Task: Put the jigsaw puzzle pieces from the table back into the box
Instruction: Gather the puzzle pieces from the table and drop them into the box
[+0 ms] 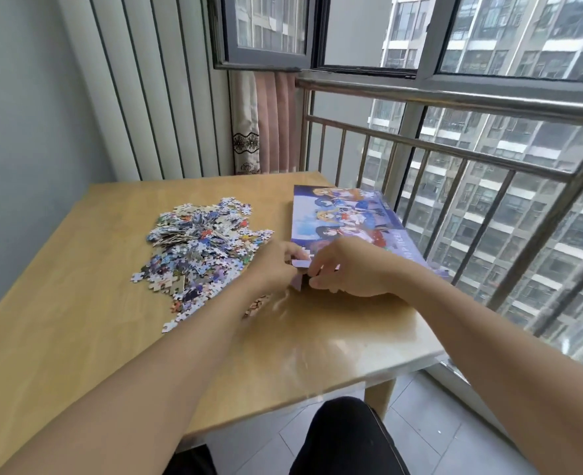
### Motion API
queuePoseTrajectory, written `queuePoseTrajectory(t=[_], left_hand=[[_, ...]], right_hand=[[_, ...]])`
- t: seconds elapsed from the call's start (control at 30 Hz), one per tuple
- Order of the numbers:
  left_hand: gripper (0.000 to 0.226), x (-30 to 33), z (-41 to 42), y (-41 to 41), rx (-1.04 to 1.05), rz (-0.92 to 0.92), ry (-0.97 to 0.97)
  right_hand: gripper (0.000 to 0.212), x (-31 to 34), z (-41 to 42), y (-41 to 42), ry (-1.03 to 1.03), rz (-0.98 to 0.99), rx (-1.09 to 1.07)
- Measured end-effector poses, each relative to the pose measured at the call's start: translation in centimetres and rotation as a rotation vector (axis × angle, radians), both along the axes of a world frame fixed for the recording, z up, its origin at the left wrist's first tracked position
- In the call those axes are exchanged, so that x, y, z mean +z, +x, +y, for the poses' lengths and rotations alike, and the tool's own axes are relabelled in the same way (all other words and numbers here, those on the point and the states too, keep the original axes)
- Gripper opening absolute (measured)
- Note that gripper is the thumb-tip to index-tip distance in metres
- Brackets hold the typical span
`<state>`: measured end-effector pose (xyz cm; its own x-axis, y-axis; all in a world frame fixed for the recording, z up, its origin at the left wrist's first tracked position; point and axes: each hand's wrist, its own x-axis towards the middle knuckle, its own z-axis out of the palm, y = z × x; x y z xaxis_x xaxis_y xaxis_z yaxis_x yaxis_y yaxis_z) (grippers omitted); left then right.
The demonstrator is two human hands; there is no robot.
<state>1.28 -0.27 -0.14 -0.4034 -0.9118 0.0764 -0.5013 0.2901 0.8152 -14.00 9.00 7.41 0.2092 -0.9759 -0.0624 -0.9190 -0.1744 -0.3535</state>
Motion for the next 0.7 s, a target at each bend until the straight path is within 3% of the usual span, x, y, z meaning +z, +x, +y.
queuePoseTrajectory(t=[0.07, 0.13, 0.27, 0.4, 0.53, 0.6, 0.7], left_hand=[[0.023, 0.8, -0.5, 2.1, -0.134, -0.008, 0.086], [0.022, 1.7, -0.9, 4.8, -0.160, -0.032, 0.061], [0.020, 2.2, -0.9, 10.6, 0.054, -0.096, -0.095], [0.020, -0.1, -0.3, 14.9, 0.322, -0.283, -0.256], [0.042, -2.4, 0.5, 17.9, 0.545, -0.489, -0.291], [0.051, -3.5, 0.6, 18.8, 0.579, -0.457, -0.233], [0.041, -4.8, 0.6, 19.7, 0.606, -0.326, -0.195]], right_hand=[[0.015, 0.4, -0.5, 1.0, -0.003, -0.164, 0.005], [0.022, -0.2, -1.6, 2.4, -0.041, -0.257, 0.011], [0.060, -2.9, -3.9, 7.3, 0.034, -0.073, 0.033], [0.047, -5.8, -4.6, 10.9, 0.202, 0.116, -0.074], [0.046, -7.3, -5.6, 12.5, 0.152, 0.106, -0.110], [0.051, -7.8, -6.6, 13.2, 0.083, 0.027, -0.094], [0.073, -8.6, -8.0, 14.2, 0.028, -0.057, -0.049]])
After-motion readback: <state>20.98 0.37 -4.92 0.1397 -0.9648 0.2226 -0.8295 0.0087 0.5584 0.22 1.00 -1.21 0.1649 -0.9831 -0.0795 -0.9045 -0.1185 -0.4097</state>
